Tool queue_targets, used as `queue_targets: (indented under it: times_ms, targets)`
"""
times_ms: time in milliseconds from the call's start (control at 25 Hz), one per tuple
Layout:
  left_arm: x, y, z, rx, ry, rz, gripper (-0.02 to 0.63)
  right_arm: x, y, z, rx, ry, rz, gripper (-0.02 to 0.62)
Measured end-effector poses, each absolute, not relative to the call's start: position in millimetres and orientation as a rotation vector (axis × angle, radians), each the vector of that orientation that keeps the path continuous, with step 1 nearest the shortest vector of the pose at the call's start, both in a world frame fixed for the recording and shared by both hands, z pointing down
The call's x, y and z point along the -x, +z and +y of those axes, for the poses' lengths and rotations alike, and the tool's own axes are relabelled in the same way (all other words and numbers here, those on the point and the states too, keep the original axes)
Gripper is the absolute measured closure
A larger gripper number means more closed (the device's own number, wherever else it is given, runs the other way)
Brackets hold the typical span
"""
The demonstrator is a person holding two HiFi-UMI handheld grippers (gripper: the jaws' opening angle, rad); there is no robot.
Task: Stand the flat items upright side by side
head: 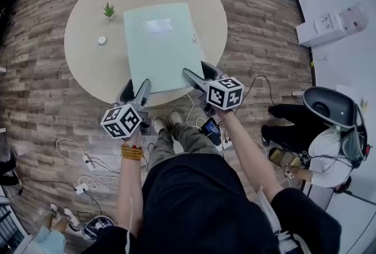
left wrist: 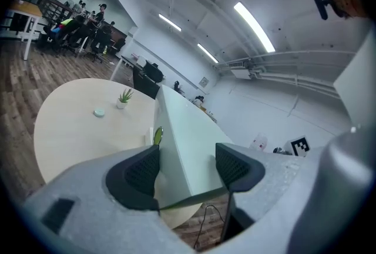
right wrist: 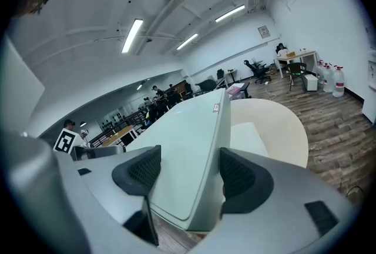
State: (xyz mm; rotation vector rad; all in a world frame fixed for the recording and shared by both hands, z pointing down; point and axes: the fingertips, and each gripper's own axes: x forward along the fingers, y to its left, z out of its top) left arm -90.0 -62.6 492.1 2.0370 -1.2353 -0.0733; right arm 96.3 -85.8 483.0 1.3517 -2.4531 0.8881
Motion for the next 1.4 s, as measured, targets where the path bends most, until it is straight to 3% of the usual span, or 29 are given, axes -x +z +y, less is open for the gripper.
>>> queue_targets:
  times_ms: [1400]
  targets:
    - [-6,474,-74,-1.996,-0.081,-1.341,0.301,-191,472,-110,-1.248,0.915,-2.493,0.282]
